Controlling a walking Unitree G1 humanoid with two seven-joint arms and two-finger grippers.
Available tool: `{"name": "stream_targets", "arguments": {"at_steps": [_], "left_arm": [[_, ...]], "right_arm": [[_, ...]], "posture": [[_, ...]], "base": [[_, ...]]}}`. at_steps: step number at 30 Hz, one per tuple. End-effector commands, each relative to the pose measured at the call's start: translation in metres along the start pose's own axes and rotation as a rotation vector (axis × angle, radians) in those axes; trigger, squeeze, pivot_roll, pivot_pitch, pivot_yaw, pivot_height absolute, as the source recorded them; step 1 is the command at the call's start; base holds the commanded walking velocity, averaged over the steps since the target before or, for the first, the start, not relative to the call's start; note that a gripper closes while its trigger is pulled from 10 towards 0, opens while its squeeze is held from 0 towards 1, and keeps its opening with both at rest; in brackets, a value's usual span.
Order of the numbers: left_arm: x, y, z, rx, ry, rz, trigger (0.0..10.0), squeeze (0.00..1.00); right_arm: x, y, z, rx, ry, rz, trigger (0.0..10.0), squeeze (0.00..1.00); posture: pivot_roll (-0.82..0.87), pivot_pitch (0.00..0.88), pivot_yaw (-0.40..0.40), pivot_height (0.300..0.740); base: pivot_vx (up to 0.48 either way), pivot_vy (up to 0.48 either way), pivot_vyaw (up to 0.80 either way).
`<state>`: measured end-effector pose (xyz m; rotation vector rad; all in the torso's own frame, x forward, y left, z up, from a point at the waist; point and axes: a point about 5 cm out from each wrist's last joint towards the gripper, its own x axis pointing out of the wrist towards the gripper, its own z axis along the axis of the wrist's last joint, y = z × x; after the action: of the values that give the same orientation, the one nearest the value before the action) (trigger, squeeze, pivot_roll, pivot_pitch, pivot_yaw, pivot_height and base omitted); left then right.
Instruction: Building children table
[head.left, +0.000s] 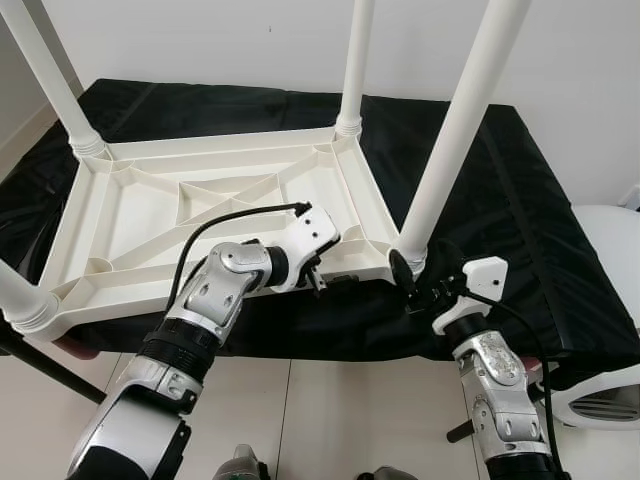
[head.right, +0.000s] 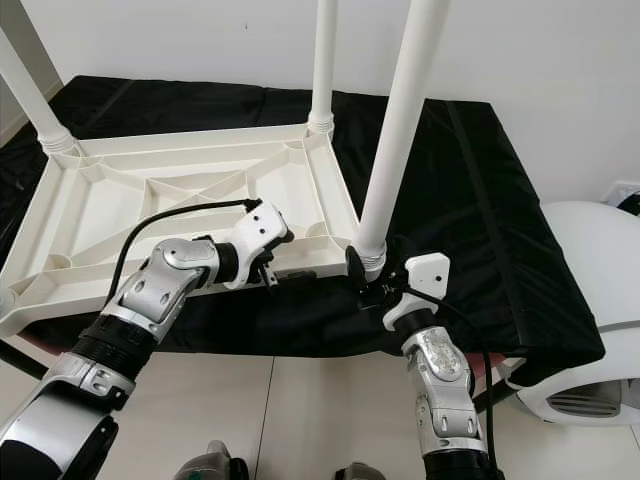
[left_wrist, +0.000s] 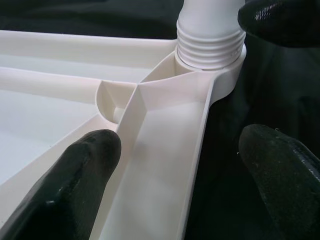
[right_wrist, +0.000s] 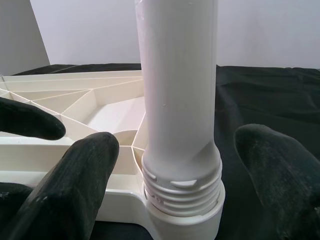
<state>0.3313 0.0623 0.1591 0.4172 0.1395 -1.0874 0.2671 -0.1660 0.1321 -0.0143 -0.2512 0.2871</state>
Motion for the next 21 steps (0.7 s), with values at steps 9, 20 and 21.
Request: {"name": "stream_targets", "arguments": {"at_steps": [9, 20, 21], "left_arm": [[-0.019, -0.001, -0.003, -0.036, -0.027, 0.031, 10.0, 0.0], [-0.034, 0.0, -0.008, -0.06, -0.033, 0.066, 10.0, 0.0], [-0.034, 0.0, -0.008, -0.06, -0.033, 0.066, 10.0, 0.0]], "right_arm": [[-0.006, 0.003, -0.006, -0.013, -0.001, 0.037, 10.0, 0.0], [-0.011, 0.003, -0.008, -0.014, 0.005, 0.044, 10.0, 0.0], [-0.011, 0.003, -0.008, -0.014, 0.005, 0.044, 10.0, 0.0]], "posture": [[-0.05, 0.0, 0.0, 0.74], [-0.05, 0.0, 0.047, 0.74], [-0.05, 0.0, 0.047, 0.74]], "base": [[0.0, 0.0, 0.0], [0.0, 0.0, 0.0], [0.0, 0.0, 0.0]]}}
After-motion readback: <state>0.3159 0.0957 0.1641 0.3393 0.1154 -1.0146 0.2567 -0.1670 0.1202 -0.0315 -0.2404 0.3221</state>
